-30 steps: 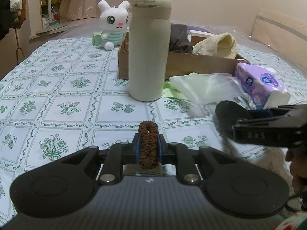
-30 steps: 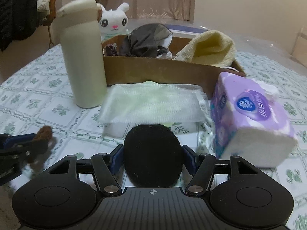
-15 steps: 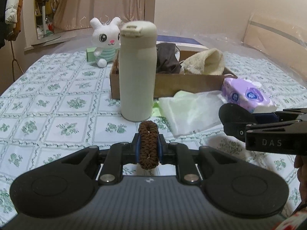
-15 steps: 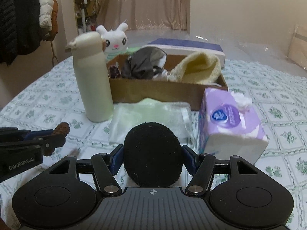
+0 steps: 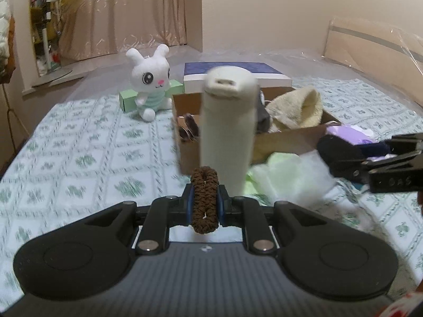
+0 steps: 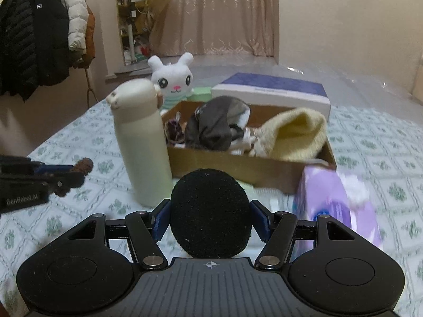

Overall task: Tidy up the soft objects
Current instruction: 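Carry the scrunchie with the left gripper while the right carries the black pad to the box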

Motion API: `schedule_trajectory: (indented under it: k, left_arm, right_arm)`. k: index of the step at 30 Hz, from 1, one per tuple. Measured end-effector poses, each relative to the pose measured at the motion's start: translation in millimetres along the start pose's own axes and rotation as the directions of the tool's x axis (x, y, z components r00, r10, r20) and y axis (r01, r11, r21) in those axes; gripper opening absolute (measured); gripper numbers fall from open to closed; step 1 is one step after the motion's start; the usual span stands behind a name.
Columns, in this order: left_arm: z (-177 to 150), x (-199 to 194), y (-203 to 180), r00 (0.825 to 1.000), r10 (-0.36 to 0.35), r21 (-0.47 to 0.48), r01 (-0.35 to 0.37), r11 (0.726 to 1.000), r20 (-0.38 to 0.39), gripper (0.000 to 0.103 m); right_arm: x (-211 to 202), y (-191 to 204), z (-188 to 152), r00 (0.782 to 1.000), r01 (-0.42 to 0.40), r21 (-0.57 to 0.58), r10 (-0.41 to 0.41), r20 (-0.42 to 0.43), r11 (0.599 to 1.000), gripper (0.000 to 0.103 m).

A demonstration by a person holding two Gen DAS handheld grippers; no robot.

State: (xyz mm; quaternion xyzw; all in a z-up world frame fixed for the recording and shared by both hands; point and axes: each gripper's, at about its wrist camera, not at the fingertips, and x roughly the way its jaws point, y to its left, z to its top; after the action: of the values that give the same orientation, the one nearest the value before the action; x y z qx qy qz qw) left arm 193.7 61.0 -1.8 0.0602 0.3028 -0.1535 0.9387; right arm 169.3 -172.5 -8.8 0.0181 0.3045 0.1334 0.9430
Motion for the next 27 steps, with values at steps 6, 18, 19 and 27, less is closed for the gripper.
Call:
schedule_trajectory:
  k: [6,18,19,27]
  left_arm:
    - [27.3,25.5,41.4,0.996,-0.092,0.045,0.092,0.995,-0.001,0.016]
    - [81.0,85.7,80.8,0.974,-0.227,0.133,0.224,0.966,0.010,0.016]
    - [84.5,91.1,83.4,0.971,-0.238,0.126,0.235,0.964,0.011,0.016]
    - [109.6,121.1,91.3,0.939,-0.342,0.117,0.336,0.934,0.030,0.016]
  right_arm:
    - [14.9,-11.0,27.7,0.999,-0.024,-0.027,0.025,0.026,0.999,0.063]
    - [57.3,-38.4,79.2,0.997,-0.050,-0.090,0.055,0.052,0.995,0.063]
    - [60.3,-39.7,83.3,0.997,-0.047,-0.093,0.053,0.056,0.995,0.063]
    - [84.8,-51.0,112.4,0.991,-0.101,-0.095,0.108,0.076,0.990,0.063]
